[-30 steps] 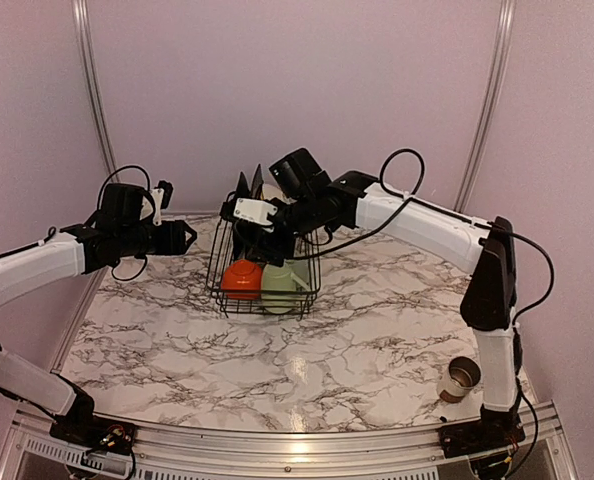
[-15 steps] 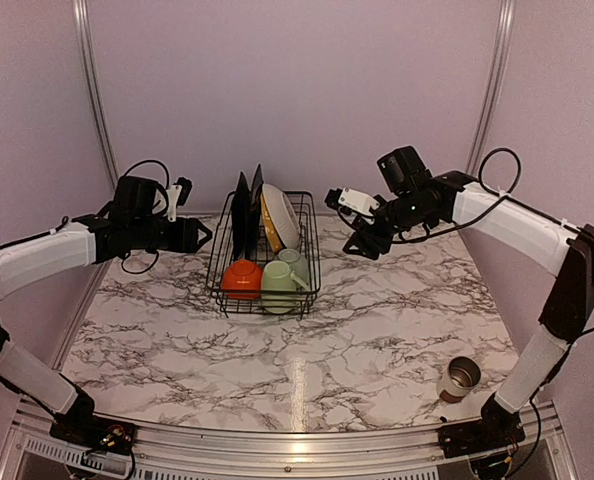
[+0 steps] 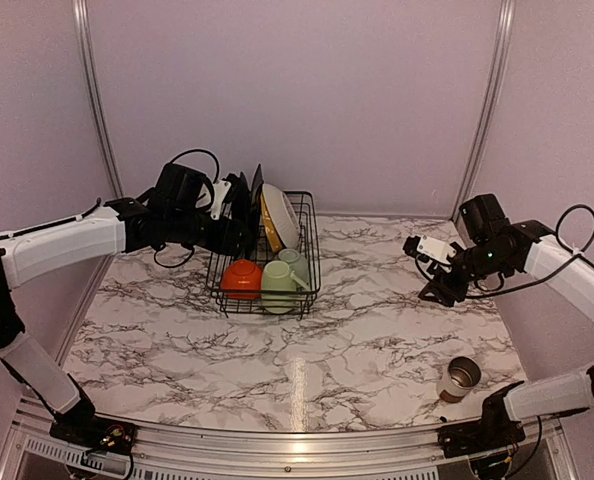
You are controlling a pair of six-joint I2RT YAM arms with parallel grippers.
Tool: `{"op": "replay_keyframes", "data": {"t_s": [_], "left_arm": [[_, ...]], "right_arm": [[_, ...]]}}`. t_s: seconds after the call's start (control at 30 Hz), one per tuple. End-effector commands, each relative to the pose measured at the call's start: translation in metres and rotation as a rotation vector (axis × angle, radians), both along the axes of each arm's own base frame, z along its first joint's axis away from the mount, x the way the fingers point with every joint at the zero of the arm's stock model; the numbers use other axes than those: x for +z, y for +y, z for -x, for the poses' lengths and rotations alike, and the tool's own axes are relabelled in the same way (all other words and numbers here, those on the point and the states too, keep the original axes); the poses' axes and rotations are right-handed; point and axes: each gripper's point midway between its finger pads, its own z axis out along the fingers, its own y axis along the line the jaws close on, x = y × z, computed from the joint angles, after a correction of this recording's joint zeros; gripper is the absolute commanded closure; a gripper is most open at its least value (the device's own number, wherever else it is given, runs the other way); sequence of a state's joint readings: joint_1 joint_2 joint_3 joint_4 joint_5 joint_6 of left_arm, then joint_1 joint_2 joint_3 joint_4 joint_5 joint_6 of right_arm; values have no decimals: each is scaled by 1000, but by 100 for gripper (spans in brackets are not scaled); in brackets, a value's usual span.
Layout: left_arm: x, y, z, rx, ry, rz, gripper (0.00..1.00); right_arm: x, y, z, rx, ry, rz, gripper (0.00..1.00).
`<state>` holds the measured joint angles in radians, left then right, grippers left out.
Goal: Load the mixed dishes into the dish rack
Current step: Grab the cup at the corner of the board.
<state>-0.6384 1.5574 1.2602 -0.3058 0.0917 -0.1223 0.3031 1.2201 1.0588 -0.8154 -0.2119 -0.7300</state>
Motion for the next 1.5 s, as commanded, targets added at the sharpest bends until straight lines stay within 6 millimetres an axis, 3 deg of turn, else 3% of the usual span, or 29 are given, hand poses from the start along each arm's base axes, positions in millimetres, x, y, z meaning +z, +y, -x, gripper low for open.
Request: {"op": "replay_keyframes", "data": {"t_s": [0.0, 0.2, 0.37, 0.7, 1.0, 1.27, 1.43, 1.47], "left_arm": [[1, -8, -5, 1, 5, -29, 40], [2, -17, 0, -9, 8, -29, 40], [1, -14, 0, 4, -2, -34, 40], [1, -6, 1, 14, -18, -68, 40], [-8, -6, 1, 12, -13, -76, 40], [-10, -4, 3, 10, -14, -80, 40], [-12, -2, 6, 7, -11, -85, 40], [-11, 1, 4, 28, -23, -95, 40]], "right_arm": [[-11, -8, 42, 100, 71, 25, 35], [-35, -33, 85, 160, 176, 152, 46], [-43, -41, 115, 243, 269, 190, 48], [-63, -64, 149, 314, 398, 308, 51], [-77, -79, 140, 271, 396, 399, 52], [-95, -81, 124, 246, 402, 429, 63], [-96, -79, 119, 245, 415, 428, 78], [-97, -78, 120, 251, 438, 423, 92]]}}
